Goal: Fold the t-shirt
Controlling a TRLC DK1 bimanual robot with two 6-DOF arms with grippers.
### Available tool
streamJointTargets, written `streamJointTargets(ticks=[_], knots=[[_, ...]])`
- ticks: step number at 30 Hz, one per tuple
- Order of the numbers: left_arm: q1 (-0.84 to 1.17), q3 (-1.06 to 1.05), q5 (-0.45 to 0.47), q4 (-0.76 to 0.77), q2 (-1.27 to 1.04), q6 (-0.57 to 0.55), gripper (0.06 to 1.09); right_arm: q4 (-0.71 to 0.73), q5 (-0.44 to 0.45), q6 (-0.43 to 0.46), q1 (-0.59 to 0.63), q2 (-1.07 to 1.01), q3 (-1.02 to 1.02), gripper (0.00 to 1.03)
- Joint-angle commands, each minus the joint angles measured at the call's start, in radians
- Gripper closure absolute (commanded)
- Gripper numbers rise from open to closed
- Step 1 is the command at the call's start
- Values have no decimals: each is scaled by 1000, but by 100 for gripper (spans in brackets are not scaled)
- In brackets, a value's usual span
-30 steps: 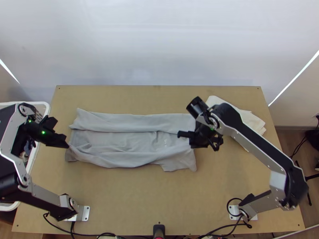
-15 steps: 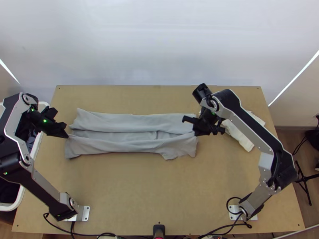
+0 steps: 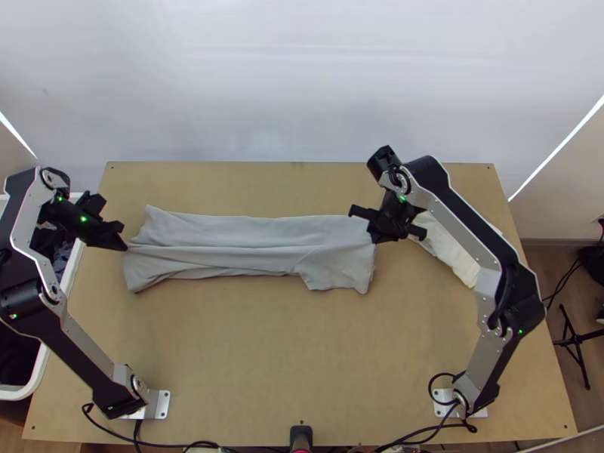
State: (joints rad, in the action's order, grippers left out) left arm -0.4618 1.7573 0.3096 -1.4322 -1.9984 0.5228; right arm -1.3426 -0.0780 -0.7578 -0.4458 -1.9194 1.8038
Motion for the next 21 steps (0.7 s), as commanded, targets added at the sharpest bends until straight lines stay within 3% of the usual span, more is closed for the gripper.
streamJointTargets(ticks=[1, 21], knots=[[14, 102, 11, 7, -57, -17, 105, 0, 17, 2, 4, -58, 57, 100], [107, 401, 23, 10, -240, -63, 105, 2, 76, 9, 21, -213, 137, 100]])
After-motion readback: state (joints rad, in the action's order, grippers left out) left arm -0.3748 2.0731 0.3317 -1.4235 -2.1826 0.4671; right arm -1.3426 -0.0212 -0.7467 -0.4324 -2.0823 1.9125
